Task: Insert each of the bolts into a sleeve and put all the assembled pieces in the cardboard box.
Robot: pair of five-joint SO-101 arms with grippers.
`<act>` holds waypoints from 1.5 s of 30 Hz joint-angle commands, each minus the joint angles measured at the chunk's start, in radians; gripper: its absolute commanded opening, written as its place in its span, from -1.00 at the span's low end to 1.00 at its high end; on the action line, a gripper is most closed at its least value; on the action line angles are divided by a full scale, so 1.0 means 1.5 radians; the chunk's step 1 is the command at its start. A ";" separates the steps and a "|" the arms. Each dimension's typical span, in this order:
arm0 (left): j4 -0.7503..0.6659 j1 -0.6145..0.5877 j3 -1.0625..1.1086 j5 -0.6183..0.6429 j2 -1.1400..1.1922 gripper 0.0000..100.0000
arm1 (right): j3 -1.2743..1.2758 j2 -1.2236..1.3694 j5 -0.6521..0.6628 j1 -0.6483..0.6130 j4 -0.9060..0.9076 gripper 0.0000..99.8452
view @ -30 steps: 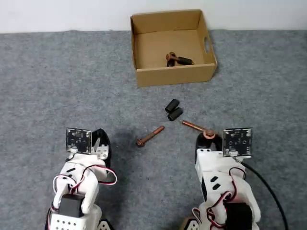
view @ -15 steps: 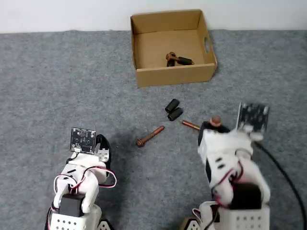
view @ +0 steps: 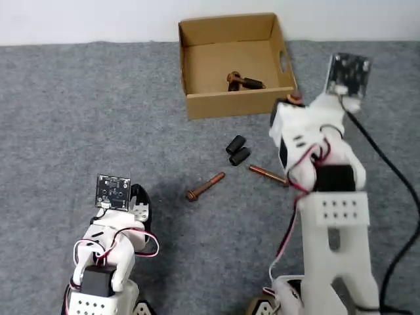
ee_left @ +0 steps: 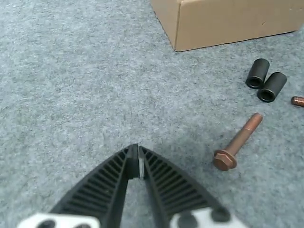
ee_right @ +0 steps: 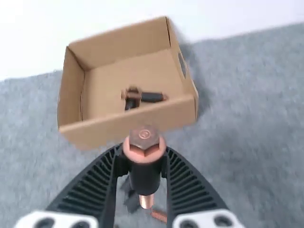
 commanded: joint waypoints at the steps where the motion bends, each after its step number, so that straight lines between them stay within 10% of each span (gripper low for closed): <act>1: 0.004 -0.003 -0.006 -0.005 -0.002 -0.99 | -0.089 0.054 0.047 0.004 -0.072 -0.98; 36: 0.005 -0.003 -0.006 -0.006 -0.002 -0.99 | -0.414 0.807 0.289 -0.037 -0.543 -0.97; 45: 0.005 -0.003 -0.006 -0.006 -0.002 -0.99 | -0.452 0.821 0.291 -0.042 -0.493 -0.61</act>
